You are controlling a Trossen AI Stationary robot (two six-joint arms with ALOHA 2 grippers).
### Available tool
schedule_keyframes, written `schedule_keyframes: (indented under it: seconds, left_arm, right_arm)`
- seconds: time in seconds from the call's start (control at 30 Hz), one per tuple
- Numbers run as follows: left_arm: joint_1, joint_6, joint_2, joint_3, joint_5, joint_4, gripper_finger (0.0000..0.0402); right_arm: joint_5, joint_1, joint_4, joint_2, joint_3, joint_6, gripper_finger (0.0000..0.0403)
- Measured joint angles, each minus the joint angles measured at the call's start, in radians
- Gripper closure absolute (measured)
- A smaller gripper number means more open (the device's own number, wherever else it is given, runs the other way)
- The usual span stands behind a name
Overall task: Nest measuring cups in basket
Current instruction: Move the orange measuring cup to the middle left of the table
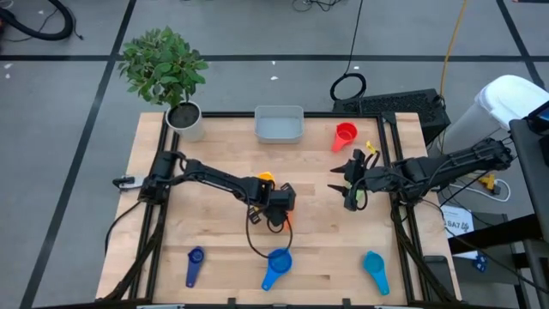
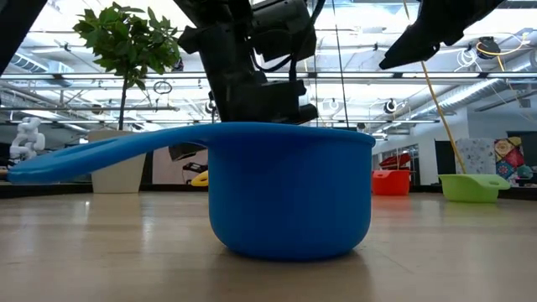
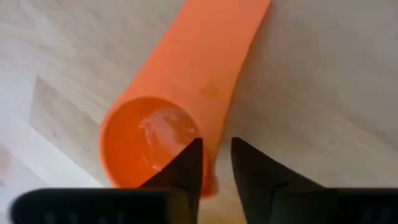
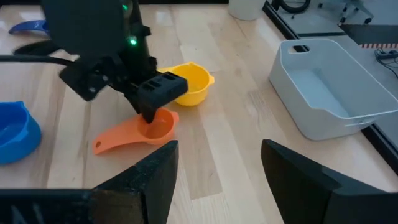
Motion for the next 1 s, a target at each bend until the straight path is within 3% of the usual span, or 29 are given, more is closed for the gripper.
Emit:
schedule_keyframes:
  seconds: [0.13, 0.37, 0.87, 1.0]
  left_arm:
    - [-0.03, -0.008, 0.0, 0.0, 0.009, -0.001, 0.0387]
    - [-0.093, -0.057, -0.002, 0.002, 0.008, -0.035, 0.0391]
    - [-0.172, -0.312, -0.007, 0.003, -0.004, -0.362, 0.0391]
    - [-0.212, -0.373, -0.011, 0.003, 0.0, -0.381, 0.0391]
  right_arm:
    - [0.0, 0.0, 0.003, 0.0, -0.004, 0.002, 0.0179]
    - [0.0, 0.0, 0.017, 0.0, -0.004, 0.0, 0.0179]
    - [0.001, 0.0, 0.049, -0.004, -0.004, -0.014, 0.0179]
    - [0.073, -0.001, 0.04, -0.026, -0.004, -0.018, 0.0179]
